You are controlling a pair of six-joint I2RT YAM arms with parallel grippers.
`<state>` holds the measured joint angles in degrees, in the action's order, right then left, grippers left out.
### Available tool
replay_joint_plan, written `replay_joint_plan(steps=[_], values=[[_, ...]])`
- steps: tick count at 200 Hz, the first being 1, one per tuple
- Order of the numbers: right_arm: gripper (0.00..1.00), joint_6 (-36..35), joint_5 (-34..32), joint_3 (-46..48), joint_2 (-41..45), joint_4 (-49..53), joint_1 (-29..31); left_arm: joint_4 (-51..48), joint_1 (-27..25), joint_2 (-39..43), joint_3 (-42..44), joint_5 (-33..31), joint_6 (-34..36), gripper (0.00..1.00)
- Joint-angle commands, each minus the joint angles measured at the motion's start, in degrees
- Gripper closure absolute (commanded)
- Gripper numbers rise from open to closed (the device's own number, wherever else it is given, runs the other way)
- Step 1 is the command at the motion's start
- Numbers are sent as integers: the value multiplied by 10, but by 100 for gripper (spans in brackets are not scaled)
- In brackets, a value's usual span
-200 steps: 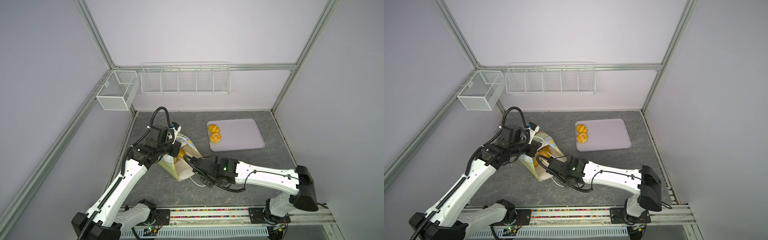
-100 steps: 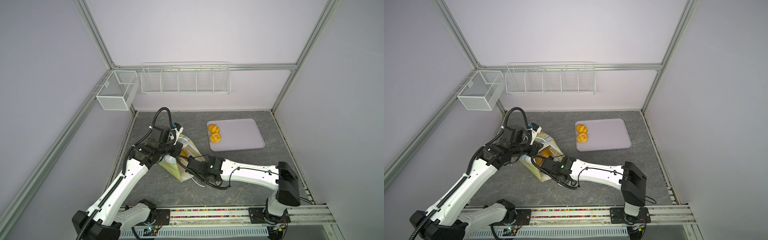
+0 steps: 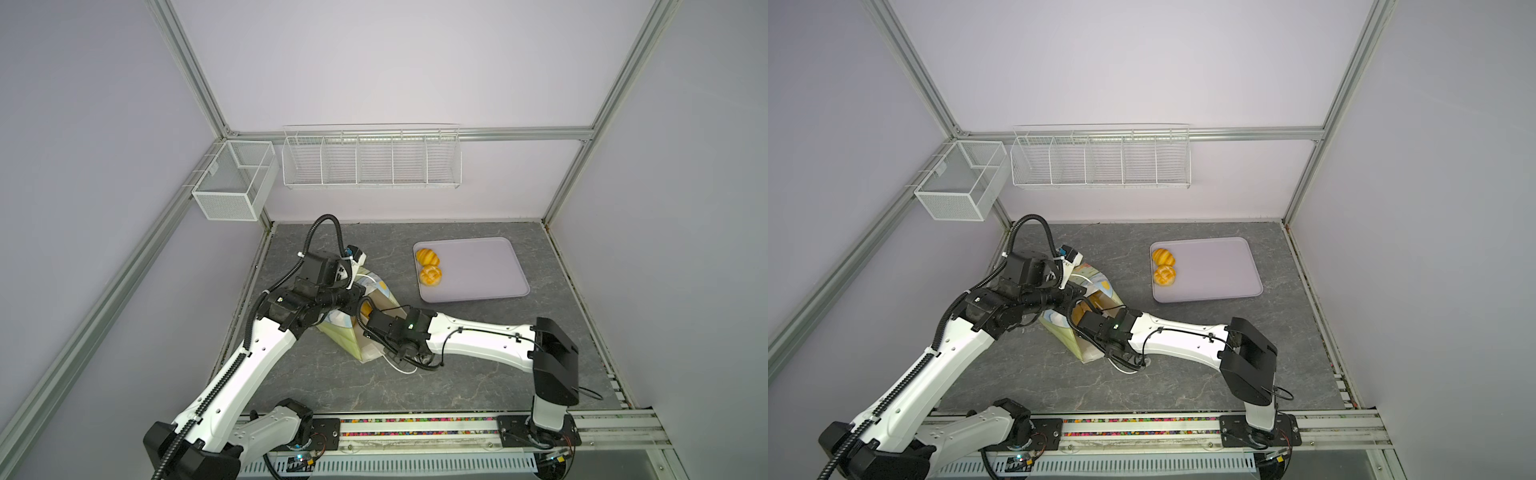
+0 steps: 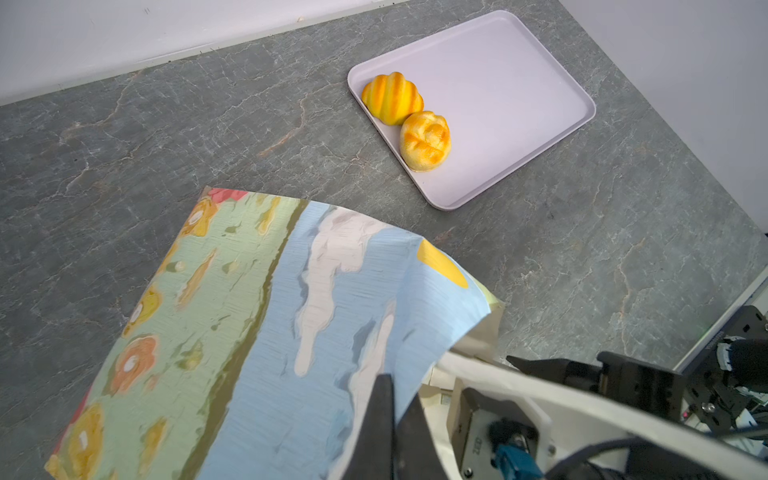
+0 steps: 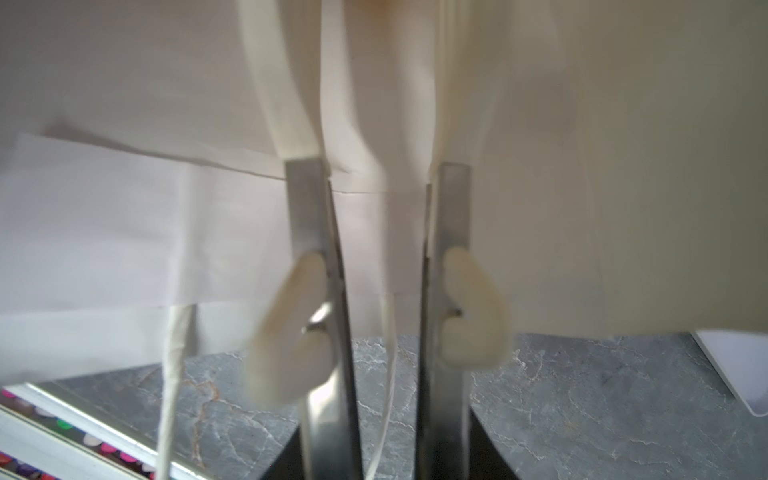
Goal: Take the fake bread out of the paper bag
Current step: 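Bring the tongs back into the bag opening with the right gripper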
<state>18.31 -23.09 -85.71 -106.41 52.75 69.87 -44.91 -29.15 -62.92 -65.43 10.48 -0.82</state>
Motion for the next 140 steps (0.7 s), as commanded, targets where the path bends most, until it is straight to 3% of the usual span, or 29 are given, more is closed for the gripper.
replay_joint_plan(steps=[1,50,140], values=[[73,-4,-23,-4,9,-12,-5,18,-5,13,2,25,-7,100],[82,-4,-34,35,70,-29,-5,16,-5,0,-4,4,-21,100],[89,2,-27,59,133,-25,4,22,-5,-27,-20,-38,-44,100]])
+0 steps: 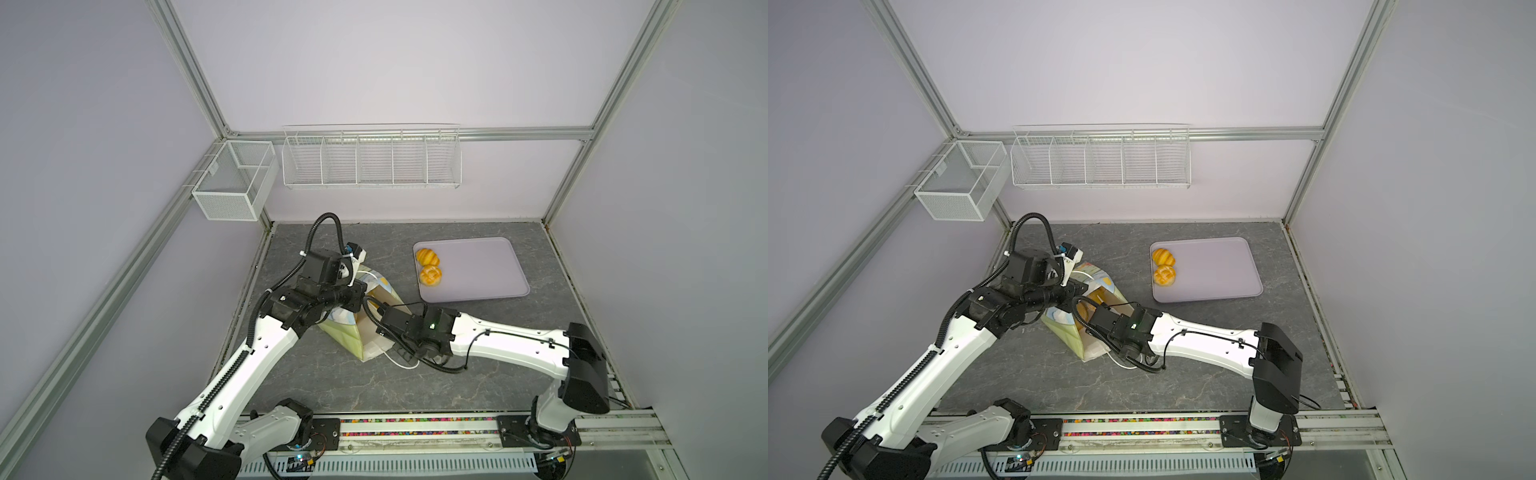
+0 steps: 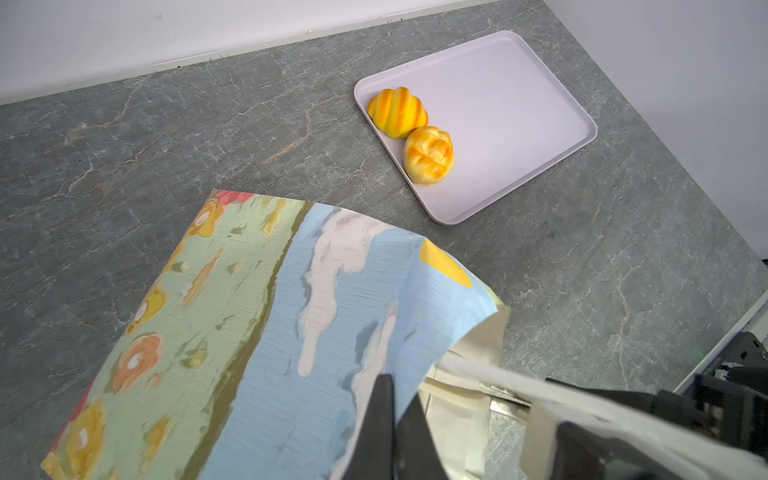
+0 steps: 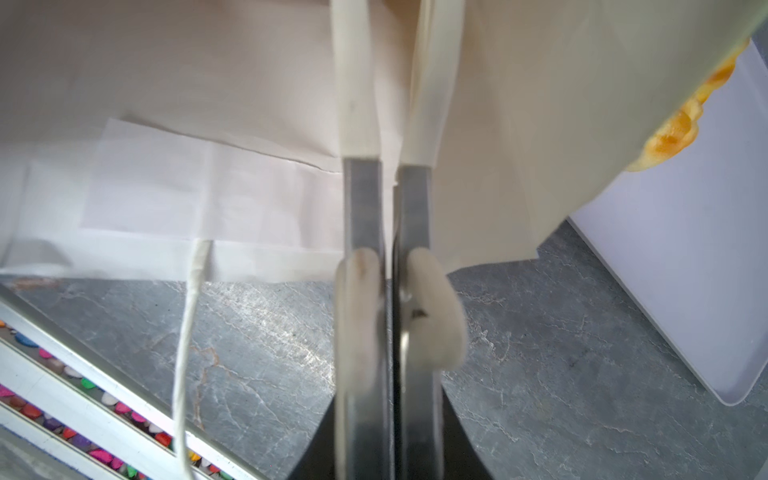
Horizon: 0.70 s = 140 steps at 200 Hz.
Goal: Take the fake bread out of the paper bag
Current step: 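Bring the tongs back into the bag opening with the right gripper, then pinch a sesame-crusted bun with the tongs and lift it out of the bag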
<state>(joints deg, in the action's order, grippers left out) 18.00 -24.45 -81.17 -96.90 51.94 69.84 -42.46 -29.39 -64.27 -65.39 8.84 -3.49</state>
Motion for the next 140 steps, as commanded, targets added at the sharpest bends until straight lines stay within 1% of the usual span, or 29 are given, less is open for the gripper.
replay_joint_plan(steps=[1,50,109,140], values=[[89,5,-13,14,39,-17,4,-3,-3,-14,-21,-22,-17,100],[91,5,4,38,86,-15,5,0,-2,-28,-32,-46,-50,100],[93,-2,19,58,128,-21,5,13,-2,-51,-48,-42,-81,100],[93,-11,22,65,149,-23,3,13,-2,-63,-60,-54,-97,100]])
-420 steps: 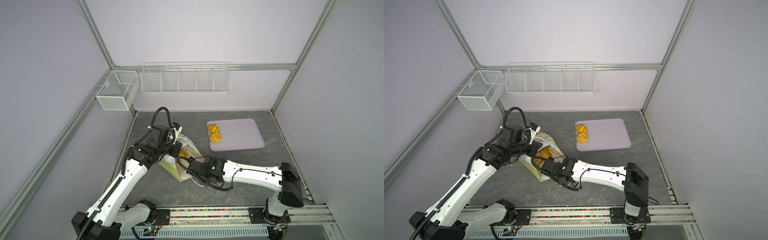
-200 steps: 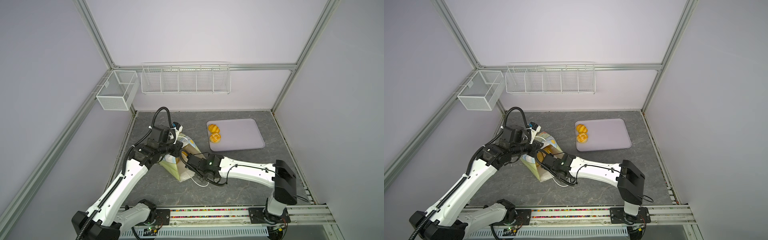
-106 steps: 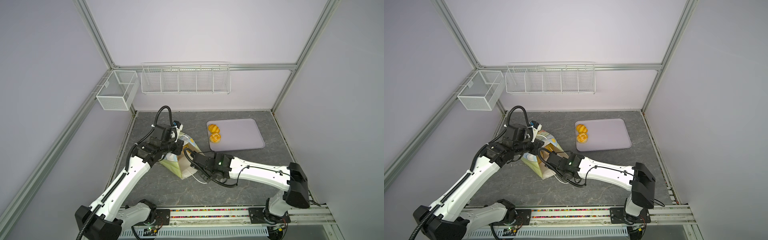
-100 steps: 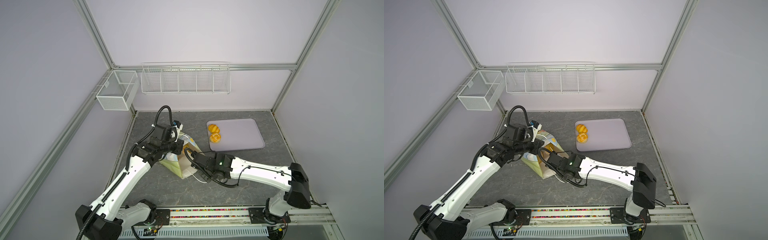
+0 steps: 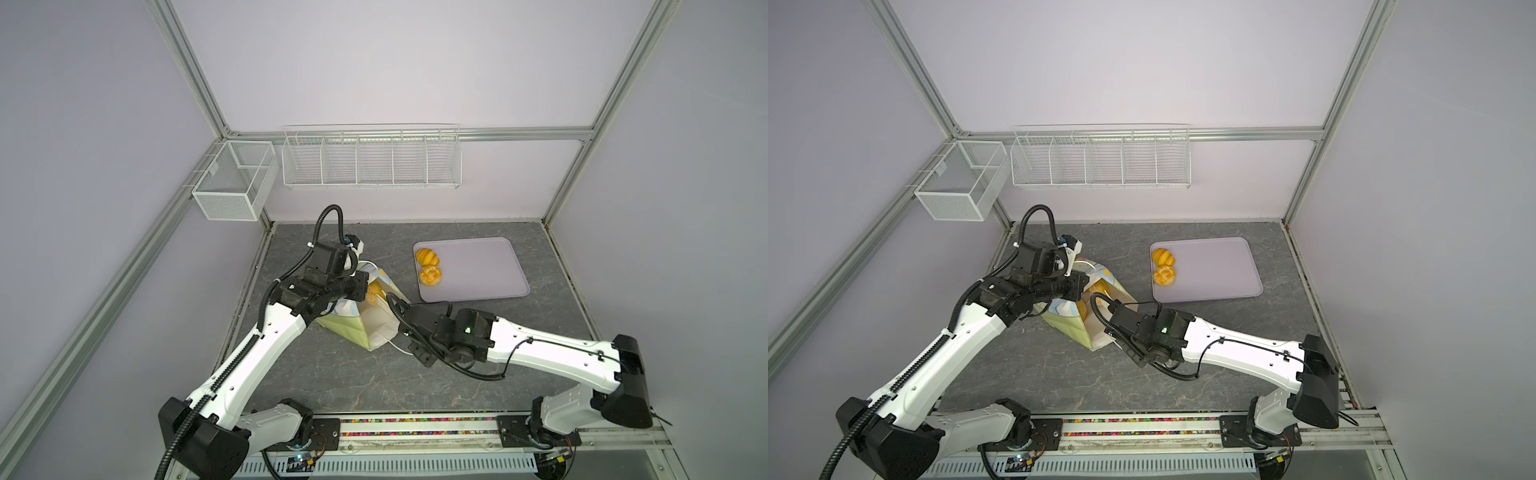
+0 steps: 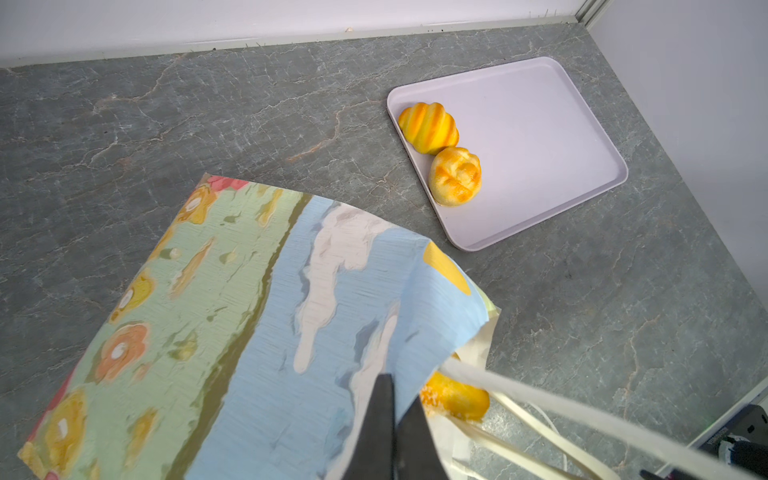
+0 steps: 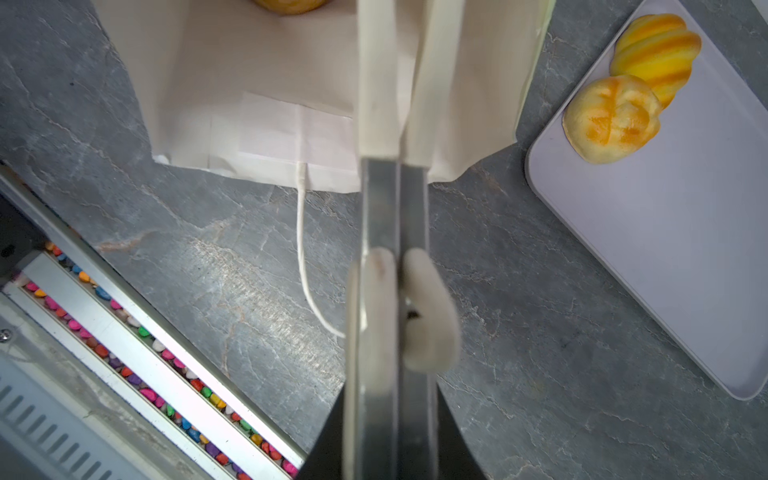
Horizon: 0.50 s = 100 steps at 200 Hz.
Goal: Take the fake bread out of the paper bag
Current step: 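Pinch a sesame-crusted bun with the tongs and lift it out of the bag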
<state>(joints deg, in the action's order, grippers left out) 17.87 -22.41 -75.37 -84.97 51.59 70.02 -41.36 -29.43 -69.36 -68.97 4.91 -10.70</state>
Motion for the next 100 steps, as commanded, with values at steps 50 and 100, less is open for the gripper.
replay_joint_plan(steps=[50,100], values=[[93,-15,4,21,80,-27,-17,-7,-1,-41,-50,-32,-48,100],[94,-9,37,45,127,-51,-62,9,-1,-61,-63,-8,-61,100]])
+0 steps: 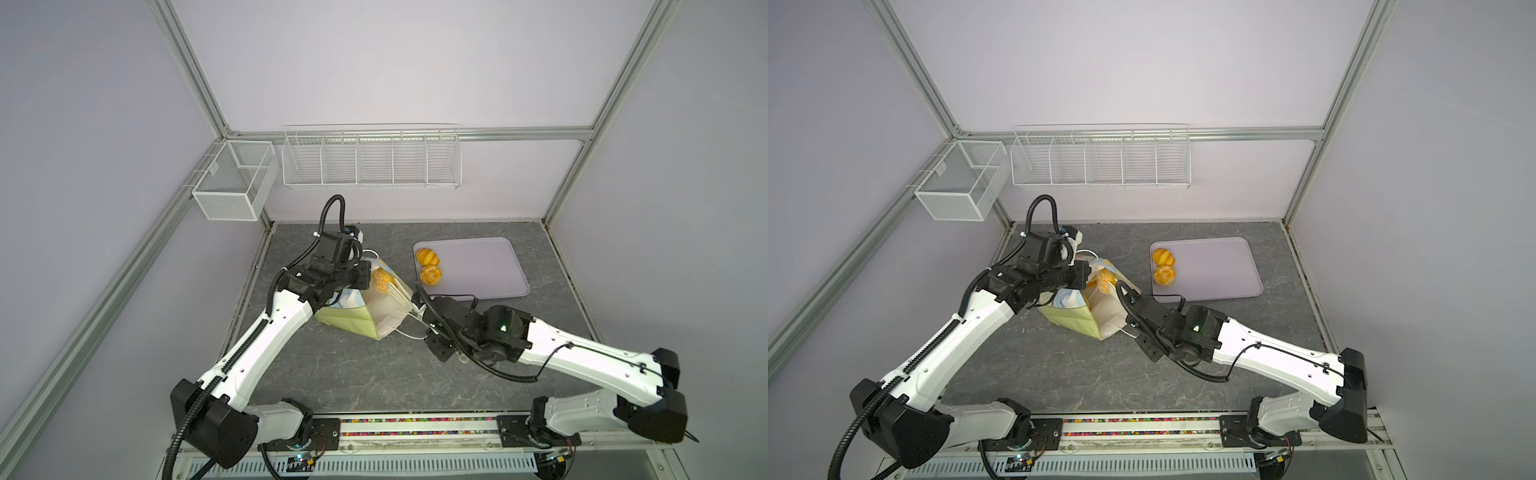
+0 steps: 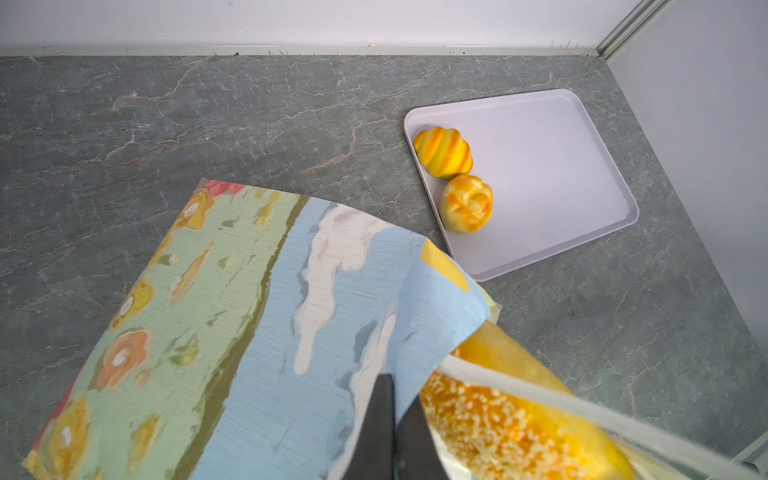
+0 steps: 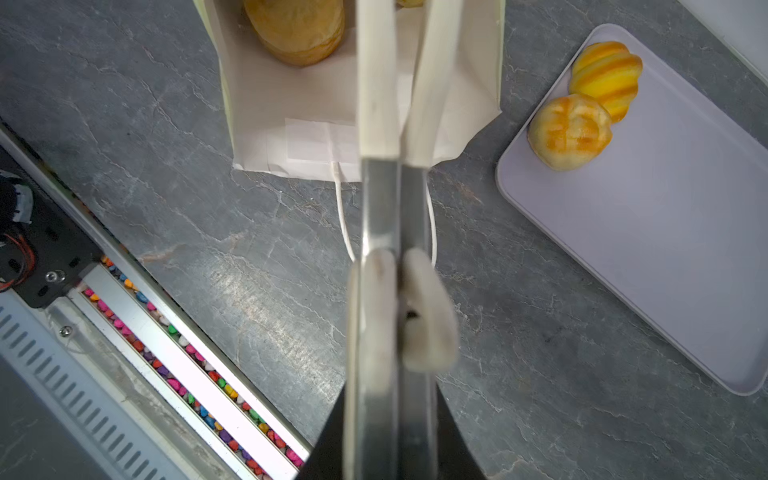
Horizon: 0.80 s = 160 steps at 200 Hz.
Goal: Take the fake bread out of the paper bag
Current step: 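Pinch a sesame-crusted bun with the tongs and lift it out of the bag, then carry the sesame bun with the tongs over the lavender tray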
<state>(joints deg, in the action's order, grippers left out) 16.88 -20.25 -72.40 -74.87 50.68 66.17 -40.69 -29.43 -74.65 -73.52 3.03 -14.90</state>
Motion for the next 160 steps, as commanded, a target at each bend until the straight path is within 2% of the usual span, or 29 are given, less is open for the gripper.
replay_joint_plan(steps=[1,126,160], values=[[94,1,16,15,27,-42,-23,3,-1,-9,-18,12,-20,100],[94,-13,52,62,114,-55,-97,-1,6,-81,-66,3,-41,100],[94,-12,77,62,136,-55,-150,5,10,-82,-62,2,-44,100]])
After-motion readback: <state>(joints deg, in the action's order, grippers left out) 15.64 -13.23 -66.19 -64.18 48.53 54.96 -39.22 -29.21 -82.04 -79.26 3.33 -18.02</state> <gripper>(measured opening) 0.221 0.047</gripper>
